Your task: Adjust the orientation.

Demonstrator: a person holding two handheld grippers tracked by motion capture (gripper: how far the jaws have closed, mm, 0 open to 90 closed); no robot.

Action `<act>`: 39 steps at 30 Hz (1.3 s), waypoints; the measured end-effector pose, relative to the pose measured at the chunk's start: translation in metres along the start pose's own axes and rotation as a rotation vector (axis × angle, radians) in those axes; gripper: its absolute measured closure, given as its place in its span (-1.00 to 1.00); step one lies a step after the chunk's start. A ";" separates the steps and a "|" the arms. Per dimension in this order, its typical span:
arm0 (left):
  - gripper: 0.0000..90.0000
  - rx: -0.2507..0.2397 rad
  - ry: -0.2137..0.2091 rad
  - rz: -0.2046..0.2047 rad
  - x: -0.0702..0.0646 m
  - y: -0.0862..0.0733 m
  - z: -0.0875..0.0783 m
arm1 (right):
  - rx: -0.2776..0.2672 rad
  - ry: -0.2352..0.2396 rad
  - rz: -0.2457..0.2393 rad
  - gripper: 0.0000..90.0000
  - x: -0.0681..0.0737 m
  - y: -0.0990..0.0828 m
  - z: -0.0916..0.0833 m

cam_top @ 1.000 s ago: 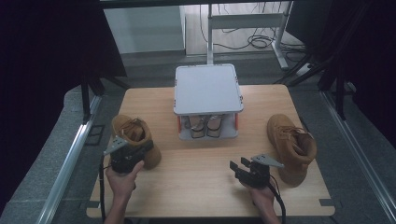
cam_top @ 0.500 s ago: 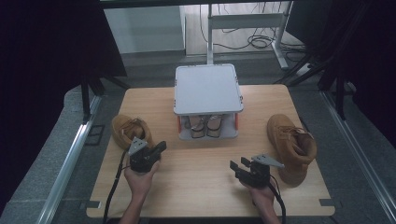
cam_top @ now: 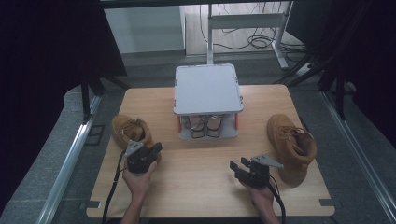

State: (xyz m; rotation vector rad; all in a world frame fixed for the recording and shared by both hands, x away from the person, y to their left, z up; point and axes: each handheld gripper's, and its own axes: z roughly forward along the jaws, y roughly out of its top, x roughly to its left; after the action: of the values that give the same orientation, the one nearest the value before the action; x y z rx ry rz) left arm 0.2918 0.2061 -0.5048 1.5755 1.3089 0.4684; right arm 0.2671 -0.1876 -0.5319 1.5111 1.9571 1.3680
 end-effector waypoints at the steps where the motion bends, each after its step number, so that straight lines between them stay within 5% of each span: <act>1: 0.97 -0.003 0.005 -0.007 0.002 0.000 -0.001 | 0.000 0.000 -0.001 0.01 0.000 0.000 0.000; 26: 1.00 0.014 -0.001 0.004 0.008 -0.004 -0.012 | 0.007 -0.008 -0.018 0.00 0.001 -0.002 0.001; 39: 1.00 0.036 -0.028 -0.004 0.020 -0.010 -0.034 | 0.011 -0.006 -0.021 0.00 0.003 -0.002 0.002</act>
State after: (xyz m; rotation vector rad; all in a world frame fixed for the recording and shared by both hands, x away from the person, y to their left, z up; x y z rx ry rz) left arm 0.2665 0.2380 -0.5039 1.6027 1.3059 0.4213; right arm 0.2665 -0.1841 -0.5342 1.4939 1.9739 1.3455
